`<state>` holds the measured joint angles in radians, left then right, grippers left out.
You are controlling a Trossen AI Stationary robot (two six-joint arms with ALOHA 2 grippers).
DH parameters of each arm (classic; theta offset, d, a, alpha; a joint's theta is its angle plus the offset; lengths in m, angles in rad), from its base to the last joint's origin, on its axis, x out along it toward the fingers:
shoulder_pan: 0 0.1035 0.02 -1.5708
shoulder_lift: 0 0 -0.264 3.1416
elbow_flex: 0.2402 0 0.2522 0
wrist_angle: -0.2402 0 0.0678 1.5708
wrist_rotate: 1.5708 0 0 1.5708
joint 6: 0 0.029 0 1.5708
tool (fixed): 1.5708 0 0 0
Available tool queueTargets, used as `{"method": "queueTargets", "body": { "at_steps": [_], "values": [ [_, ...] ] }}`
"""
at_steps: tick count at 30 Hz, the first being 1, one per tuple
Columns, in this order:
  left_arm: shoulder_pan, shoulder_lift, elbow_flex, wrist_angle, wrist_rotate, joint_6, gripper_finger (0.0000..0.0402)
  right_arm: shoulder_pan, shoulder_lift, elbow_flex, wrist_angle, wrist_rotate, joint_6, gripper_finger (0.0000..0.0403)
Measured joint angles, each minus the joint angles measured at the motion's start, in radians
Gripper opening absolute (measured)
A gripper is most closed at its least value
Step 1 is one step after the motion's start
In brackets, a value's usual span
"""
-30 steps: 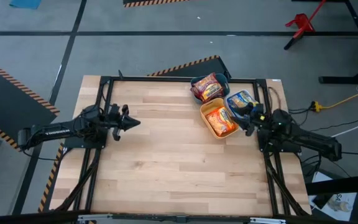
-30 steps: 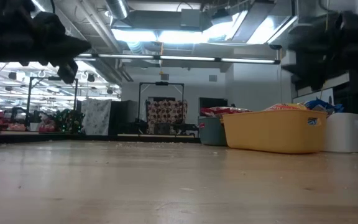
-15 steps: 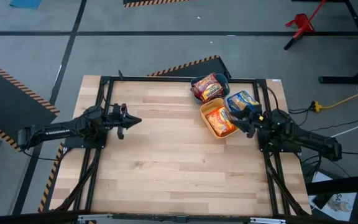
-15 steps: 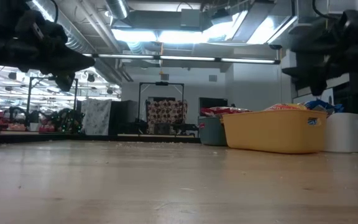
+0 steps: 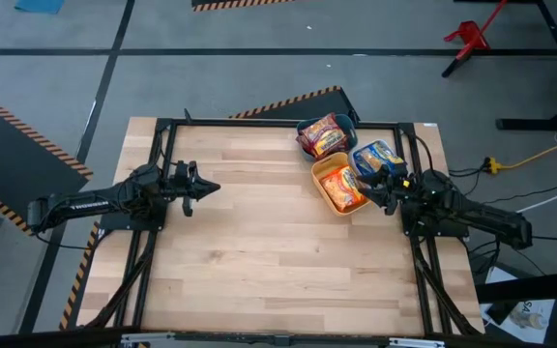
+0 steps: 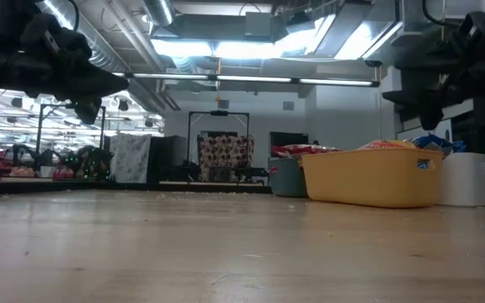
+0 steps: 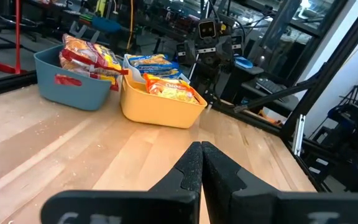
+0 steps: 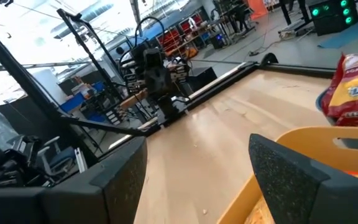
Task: Sort Maruchan noodles
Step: Return to Home Position
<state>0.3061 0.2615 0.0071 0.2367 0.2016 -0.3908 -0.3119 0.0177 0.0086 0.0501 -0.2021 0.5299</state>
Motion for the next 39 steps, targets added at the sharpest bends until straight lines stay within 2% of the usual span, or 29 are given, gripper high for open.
{"method": "queueTargets", "body": {
  "at_steps": [3, 9, 12, 21, 39],
  "values": [
    [0.000, 0.000, 0.000, 0.000, 0.001, -0.001, 0.0000, 0.048, 0.000, 0.000, -0.006, 0.039, 0.003, 0.0269],
    [0.000, 0.000, 0.000, 0.001, 0.001, 0.000, 0.0000, 0.195, 0.007, 0.000, -0.032, 0.182, -0.029, 0.0269],
    [0.000, 0.000, 0.000, 0.002, -0.001, 0.005, 0.0000, 0.245, 0.008, 0.000, -0.027, 0.225, 0.005, 0.0269],
    [0.000, 0.000, 0.000, 0.002, -0.002, 0.008, 0.0000, 0.273, 0.008, 0.000, -0.032, 0.182, 0.020, 0.0269],
    [0.000, 0.000, 0.000, 0.002, -0.003, 0.008, 0.0000, 0.273, 0.008, 0.000, -0.031, 0.176, 0.021, 0.0269]
  ]
}}
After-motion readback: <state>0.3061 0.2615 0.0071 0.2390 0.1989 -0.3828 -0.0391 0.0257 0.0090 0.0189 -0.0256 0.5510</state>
